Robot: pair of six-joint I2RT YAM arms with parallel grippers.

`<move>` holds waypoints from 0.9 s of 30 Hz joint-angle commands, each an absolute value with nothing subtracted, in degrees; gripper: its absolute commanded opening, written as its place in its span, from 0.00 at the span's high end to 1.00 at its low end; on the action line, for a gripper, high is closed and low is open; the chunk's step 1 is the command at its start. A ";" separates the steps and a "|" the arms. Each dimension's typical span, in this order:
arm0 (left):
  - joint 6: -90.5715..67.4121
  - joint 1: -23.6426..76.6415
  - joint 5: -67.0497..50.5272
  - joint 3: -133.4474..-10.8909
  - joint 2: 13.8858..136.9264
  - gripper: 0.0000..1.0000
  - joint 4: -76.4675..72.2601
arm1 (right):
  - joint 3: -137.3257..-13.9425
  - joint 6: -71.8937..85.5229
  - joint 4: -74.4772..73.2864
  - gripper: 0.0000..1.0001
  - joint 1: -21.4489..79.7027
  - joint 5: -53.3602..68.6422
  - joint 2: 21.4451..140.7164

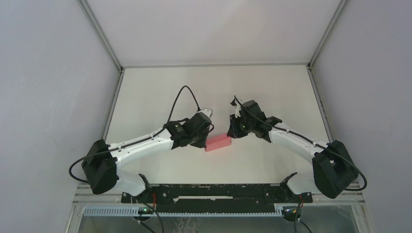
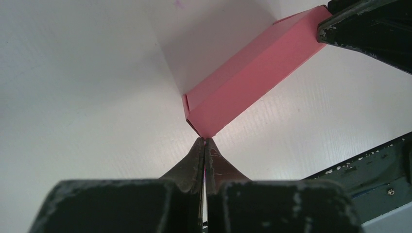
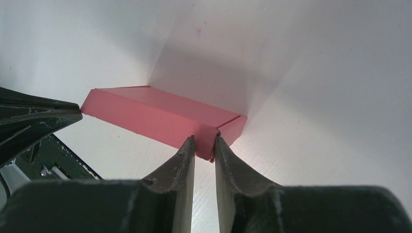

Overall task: Fold the paper box
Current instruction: Close the paper box at the center of the board.

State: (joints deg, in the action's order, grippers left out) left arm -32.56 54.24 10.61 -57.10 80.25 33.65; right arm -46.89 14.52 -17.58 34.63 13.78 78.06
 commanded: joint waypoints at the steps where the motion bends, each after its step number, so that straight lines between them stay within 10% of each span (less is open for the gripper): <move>1: -32.78 54.33 12.76 -59.88 79.30 0.98 33.14 | -43.76 13.96 -25.40 0.73 35.33 11.62 79.81; 27: -32.78 53.46 12.57 -59.55 78.55 0.98 29.91 | -43.33 13.97 -24.90 0.73 35.51 11.93 79.98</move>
